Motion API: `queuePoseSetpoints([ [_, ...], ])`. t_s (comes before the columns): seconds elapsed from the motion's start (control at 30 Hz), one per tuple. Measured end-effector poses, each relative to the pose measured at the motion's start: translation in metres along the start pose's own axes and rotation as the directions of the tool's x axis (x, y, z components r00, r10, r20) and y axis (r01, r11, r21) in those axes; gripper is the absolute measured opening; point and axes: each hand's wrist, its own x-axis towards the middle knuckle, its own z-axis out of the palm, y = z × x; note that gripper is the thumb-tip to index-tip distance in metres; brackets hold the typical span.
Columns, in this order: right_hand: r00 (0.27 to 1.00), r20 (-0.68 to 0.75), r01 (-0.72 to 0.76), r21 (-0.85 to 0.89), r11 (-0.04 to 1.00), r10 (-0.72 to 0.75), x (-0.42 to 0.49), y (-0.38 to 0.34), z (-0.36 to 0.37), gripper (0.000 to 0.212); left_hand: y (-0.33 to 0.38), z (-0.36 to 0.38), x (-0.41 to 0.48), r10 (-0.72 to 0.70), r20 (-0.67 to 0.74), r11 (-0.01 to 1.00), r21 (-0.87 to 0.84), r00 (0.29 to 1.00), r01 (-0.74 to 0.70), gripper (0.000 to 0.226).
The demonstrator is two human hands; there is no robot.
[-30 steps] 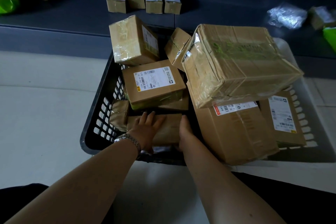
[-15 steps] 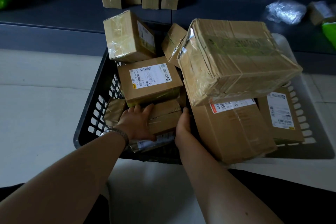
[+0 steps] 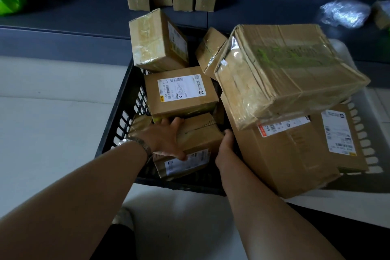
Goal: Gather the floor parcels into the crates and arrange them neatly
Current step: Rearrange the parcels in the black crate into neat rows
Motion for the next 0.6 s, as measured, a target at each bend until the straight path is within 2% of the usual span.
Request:
queuePoseSetpoints([
  [0.07,1.0,0.001,-0.01,-0.023,1.0,0.01,0.011,-0.002,0.0,0.038,0.002,0.006,-0.001,-0.013,-0.039,0.998,0.068,0.999,0.016,0.115],
  [0.3,1.0,0.019,0.003,-0.057,0.998,-0.002,0.035,0.005,0.002,0.032,0.002,0.007,-0.001,-0.017,-0.009,0.999,0.043,1.0,0.017,0.115],
  [0.43,0.999,0.036,0.016,-0.095,0.995,-0.013,0.033,0.007,0.003,0.048,0.002,0.007,-0.004,-0.024,-0.012,0.999,0.033,1.0,0.024,0.115],
  [0.6,0.998,0.044,0.057,-0.092,0.994,-0.053,0.035,0.01,0.004,0.049,0.006,0.002,-0.006,-0.023,-0.017,0.999,0.045,1.0,0.024,0.114],
])
